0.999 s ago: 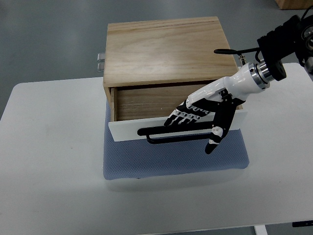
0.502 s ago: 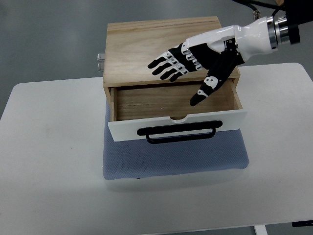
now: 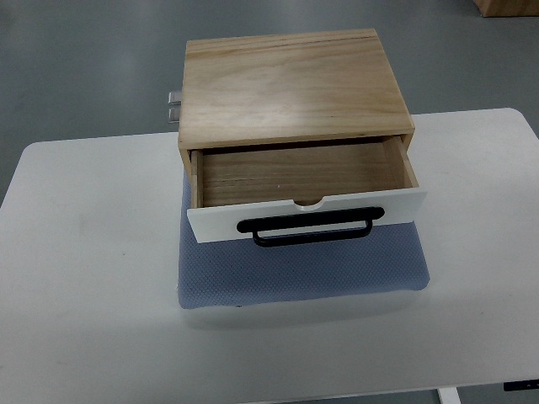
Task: Open wood drawer with right hand
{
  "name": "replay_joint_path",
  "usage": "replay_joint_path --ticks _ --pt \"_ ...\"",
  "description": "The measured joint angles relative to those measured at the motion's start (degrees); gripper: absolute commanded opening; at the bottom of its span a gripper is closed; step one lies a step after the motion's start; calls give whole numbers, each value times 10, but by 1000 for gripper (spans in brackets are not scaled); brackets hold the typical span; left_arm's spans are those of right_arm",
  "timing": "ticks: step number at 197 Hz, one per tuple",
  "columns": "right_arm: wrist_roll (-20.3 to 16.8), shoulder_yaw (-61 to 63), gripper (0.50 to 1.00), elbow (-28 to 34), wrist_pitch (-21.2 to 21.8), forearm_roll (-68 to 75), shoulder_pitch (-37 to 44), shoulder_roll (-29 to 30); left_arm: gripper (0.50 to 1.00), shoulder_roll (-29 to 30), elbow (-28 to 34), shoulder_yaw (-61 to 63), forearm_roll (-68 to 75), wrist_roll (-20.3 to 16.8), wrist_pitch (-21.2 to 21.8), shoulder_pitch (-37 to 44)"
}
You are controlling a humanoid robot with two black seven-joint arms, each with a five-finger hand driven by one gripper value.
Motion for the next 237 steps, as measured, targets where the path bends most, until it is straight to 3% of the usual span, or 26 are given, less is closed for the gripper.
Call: replay_joint_path --ticks 57,98,134,168,237 --pt "0 269 954 -38 -7 -98 -159 114 1000 0 0 0 0 0 0 0" --pt "0 379 954 -116 -67 -108 -199 175 1000 0 0 0 0 0 0 0" --pt "0 403 954 -199 -122 -117 -224 200 1000 0 0 0 0 0 0 0" --pt "0 399 954 -267 -127 -169 -264 217 1000 0 0 0 0 0 0 0" --pt "13 408 954 -292 -158 -185 -306 265 1000 0 0 0 0 0 0 0"
